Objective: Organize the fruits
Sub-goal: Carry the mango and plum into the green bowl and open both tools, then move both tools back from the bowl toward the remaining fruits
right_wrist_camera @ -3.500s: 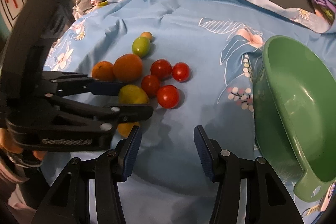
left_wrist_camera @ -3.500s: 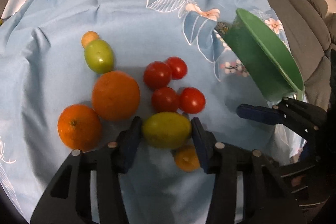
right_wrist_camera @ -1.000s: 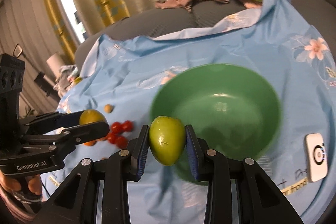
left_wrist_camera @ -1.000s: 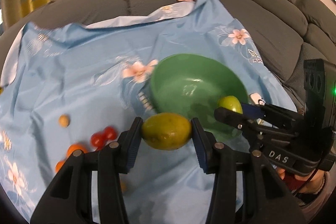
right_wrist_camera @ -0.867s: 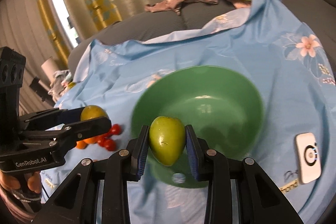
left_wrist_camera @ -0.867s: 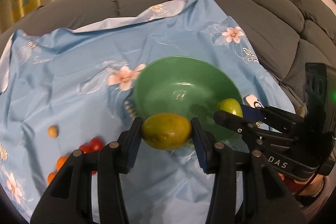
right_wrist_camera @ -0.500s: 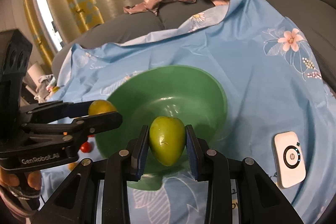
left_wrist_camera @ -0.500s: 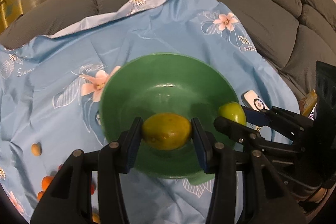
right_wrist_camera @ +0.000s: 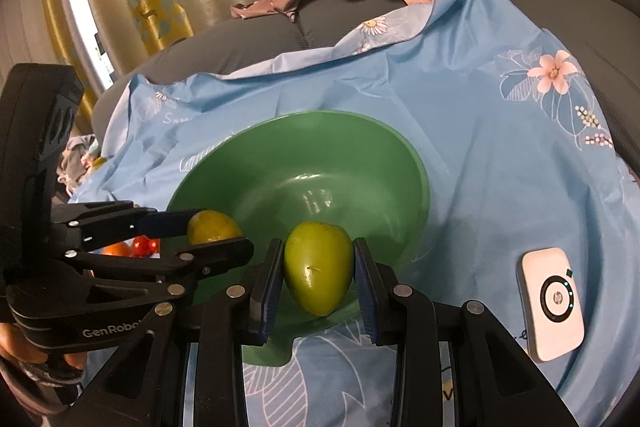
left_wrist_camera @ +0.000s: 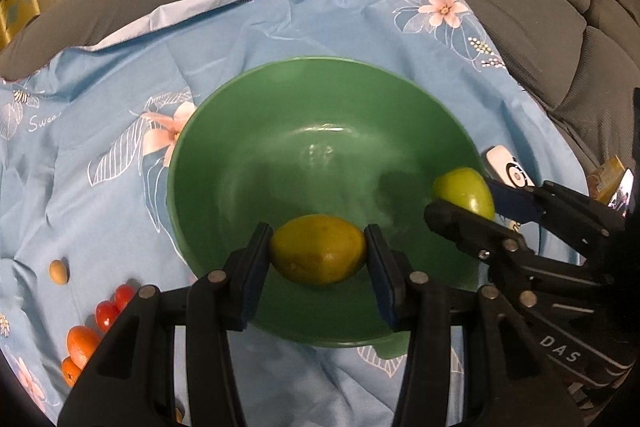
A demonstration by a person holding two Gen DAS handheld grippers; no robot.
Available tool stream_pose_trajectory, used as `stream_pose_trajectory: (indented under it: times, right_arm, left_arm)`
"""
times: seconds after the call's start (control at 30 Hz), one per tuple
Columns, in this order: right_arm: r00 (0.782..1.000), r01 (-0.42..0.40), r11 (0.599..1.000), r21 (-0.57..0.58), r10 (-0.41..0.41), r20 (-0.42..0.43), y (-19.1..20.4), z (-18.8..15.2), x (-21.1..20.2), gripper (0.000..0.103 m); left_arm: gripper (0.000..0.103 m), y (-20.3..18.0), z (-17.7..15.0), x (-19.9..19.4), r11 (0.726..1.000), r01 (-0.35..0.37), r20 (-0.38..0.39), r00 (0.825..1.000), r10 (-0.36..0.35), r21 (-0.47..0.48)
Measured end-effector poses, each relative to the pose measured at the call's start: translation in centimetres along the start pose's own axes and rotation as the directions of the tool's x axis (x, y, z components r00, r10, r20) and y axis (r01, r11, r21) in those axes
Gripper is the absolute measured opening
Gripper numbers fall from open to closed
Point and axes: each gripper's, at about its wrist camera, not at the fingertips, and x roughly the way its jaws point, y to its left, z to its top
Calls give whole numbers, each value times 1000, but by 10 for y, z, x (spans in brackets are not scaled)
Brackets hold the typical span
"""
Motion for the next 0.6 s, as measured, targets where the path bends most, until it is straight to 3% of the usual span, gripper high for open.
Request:
stream_pose_trajectory:
  times: [0.2,0.4,0.6]
  right_arm:
    - [1000,8,1000,5,-8,-6,-1,0,0,35]
    - [999,33,999,-4,-33,-10,5,1,-1,37]
    - [999,43,999,6,-43,-1,6,2,-9,39]
  left_arm:
    - [48,4,-3,1,1000,-3,-9,1000,3,-18]
    - [64,8,-4,-8,999,-16,16,1000,17,-27]
    - [70,17,-11,-35,998,-2,67,998,7,-65]
